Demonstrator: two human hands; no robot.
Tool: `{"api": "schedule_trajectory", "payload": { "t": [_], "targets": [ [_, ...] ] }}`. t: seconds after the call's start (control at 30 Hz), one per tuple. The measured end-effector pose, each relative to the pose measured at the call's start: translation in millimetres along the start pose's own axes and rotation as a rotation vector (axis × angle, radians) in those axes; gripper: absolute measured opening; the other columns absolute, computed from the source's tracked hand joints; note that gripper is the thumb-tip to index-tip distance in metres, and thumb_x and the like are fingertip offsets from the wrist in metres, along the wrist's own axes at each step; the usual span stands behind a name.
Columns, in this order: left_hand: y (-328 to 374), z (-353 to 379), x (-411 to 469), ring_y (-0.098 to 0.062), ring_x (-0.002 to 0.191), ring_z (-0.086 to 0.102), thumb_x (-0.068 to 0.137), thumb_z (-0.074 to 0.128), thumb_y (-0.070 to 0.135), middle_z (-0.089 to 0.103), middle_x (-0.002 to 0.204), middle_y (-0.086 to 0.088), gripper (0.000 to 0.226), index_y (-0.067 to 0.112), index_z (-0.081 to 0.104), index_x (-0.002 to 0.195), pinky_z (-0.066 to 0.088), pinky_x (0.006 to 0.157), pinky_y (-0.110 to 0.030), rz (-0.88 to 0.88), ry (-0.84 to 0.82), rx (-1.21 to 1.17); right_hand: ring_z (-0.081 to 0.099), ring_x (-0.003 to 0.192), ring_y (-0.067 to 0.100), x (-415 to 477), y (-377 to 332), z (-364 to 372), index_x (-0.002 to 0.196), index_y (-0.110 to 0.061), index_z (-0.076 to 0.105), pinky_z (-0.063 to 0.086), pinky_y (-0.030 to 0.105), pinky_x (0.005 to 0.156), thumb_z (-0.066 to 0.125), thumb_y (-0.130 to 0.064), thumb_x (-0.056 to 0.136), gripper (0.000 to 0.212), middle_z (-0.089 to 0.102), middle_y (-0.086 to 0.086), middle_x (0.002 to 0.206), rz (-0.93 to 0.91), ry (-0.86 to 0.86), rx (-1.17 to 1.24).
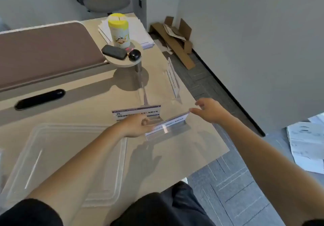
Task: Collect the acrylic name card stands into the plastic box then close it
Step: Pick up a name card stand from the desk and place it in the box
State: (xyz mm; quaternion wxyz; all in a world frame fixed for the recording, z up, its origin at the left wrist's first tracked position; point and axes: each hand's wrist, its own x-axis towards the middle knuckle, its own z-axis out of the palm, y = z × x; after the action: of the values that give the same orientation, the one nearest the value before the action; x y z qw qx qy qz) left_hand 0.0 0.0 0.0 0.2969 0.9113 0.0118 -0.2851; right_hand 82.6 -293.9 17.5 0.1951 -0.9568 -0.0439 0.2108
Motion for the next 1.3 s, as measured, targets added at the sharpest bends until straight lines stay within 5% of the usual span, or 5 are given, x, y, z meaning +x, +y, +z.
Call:
{"api": "schedule_trajectory", "payload": {
  "t": [0.23, 0.5, 0.8, 1.07, 1.3],
  "targets": [
    [28, 47, 46, -0.022, 0.128, 0.050, 0.081, 0.071, 0.045, 0.050, 0.144, 0.001, 0.072, 0.025, 0.042, 0.144, 0.045, 0.101, -0.039, -0.154, 0.103, 0.097, 0.045, 0.130, 0.028, 65, 13, 18, 0.133, -0.025, 0.057, 0.041, 0.043, 0.108, 0.074, -0.045, 0.085, 0.055, 0.050, 0.005, 0.142, -0.336, -0.234, -0.196],
    [51, 83, 71, -0.023, 0.092, 0.063, 0.091, 0.056, 0.034, 0.066, 0.102, -0.001, 0.021, 0.022, 0.065, 0.106, 0.049, 0.074, -0.031, -0.356, 0.263, 0.331, 0.058, 0.114, 0.029, 92, 8, 51, 0.129, -0.026, 0.063, 0.051, 0.040, 0.093, 0.058, -0.037, 0.098, 0.033, 0.063, 0.007, 0.131, -0.573, -0.438, -0.391],
    [59, 64, 57, -0.022, 0.088, 0.063, 0.090, 0.052, 0.035, 0.069, 0.099, -0.002, 0.024, 0.025, 0.068, 0.105, 0.045, 0.068, -0.031, -0.373, 0.239, 0.474, 0.062, 0.097, 0.029, 95, -4, 37, 0.116, -0.026, 0.072, 0.056, 0.040, 0.083, 0.053, -0.042, 0.099, 0.030, 0.069, 0.008, 0.113, -0.638, -0.381, -0.411],
    [66, 18, -22, -0.030, 0.092, 0.061, 0.089, 0.057, 0.042, 0.063, 0.096, -0.006, 0.029, 0.018, 0.065, 0.102, 0.043, 0.067, -0.030, -0.468, 0.435, 0.290, 0.062, 0.100, 0.018, 60, -56, -10, 0.111, -0.018, 0.067, 0.055, 0.040, 0.085, 0.072, -0.054, 0.083, 0.046, 0.068, 0.000, 0.111, -0.510, -0.119, 0.289],
    [38, 12, -125, -0.027, 0.072, 0.056, 0.084, 0.058, 0.033, 0.054, 0.073, 0.002, 0.011, 0.027, 0.051, 0.077, 0.035, 0.057, -0.028, -0.590, 0.741, 0.122, 0.041, 0.117, 0.022, -28, -156, 20, 0.148, -0.037, 0.031, 0.039, 0.049, 0.092, 0.056, -0.067, 0.088, 0.072, 0.042, -0.005, 0.136, -0.297, -0.511, 0.716]
  ]
}}
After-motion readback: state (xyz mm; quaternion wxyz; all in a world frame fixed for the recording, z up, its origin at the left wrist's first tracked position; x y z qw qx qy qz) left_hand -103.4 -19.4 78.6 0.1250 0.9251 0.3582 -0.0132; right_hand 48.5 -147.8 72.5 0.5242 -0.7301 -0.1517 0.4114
